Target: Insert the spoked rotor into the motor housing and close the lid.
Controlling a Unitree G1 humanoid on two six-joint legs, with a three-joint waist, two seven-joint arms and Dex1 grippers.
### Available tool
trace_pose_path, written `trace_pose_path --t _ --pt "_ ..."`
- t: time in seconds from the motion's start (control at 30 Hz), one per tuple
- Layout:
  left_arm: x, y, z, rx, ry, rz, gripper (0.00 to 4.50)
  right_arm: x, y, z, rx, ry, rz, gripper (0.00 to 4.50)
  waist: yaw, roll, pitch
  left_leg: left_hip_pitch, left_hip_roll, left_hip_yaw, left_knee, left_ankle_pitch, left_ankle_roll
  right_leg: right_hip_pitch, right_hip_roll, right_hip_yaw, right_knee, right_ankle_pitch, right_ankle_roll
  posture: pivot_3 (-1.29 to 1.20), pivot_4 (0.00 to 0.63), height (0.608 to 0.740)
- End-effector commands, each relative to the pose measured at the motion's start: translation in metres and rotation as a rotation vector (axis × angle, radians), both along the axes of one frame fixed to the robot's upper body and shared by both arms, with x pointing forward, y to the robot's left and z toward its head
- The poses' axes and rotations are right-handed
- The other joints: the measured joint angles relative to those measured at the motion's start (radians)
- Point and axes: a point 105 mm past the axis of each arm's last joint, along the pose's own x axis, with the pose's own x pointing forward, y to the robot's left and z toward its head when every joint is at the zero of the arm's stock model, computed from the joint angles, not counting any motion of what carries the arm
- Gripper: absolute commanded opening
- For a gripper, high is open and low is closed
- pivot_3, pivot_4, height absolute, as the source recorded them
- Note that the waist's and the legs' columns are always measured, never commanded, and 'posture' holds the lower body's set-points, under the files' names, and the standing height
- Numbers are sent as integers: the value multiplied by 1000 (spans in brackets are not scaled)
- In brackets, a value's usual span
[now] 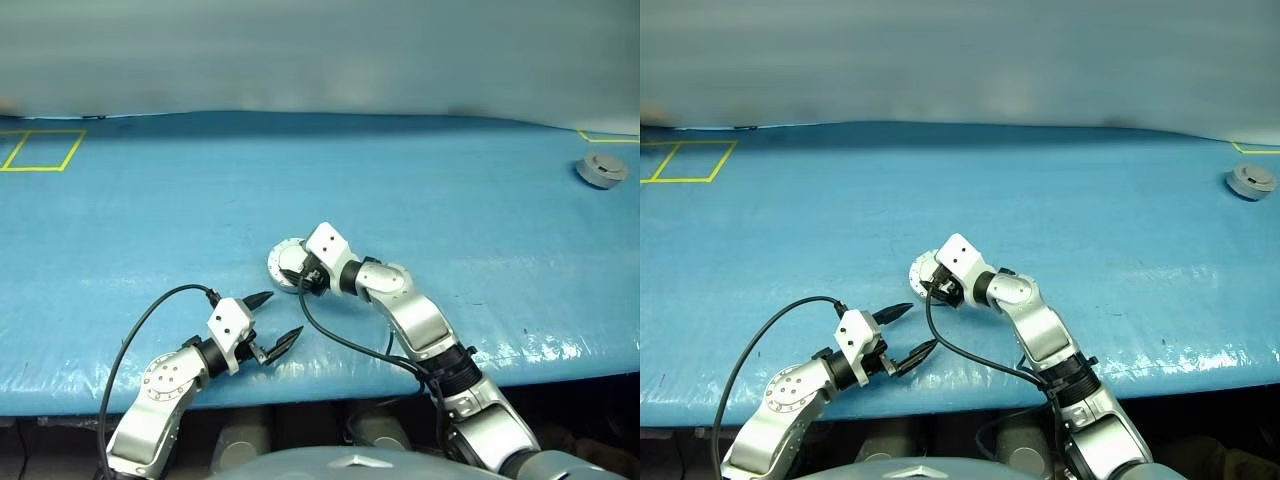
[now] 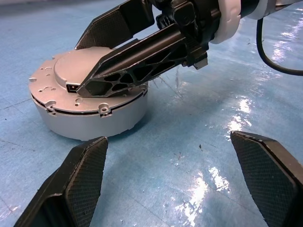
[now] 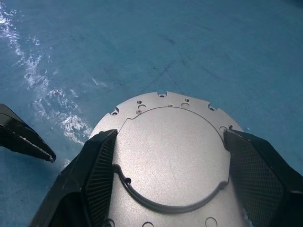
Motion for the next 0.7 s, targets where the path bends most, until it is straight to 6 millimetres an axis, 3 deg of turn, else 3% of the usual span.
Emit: trace_pose_path --t 0.03,0.5,0.7 --pt "1 -2 11 -17 -48 -5 4500 -18 5 -24 -37 96 50 3246 0 0 0 0 0 0 0 0 0 0 0 0 0 0 0 0 150 740" --pt "0 -2 12 -17 -50 -7 4500 -17 3 -29 -95 1 89 3246 -2 0 0 0 0 0 0 0 -1 -1 1 0 0 -1 -1 0 150 740" --pt "0 -2 12 -16 -49 -9 4500 -15 2 -27 -20 175 52 3246 -2 0 0 0 1 0 0 0 -1 -1 2 0 0 0 -1 0 150 740"
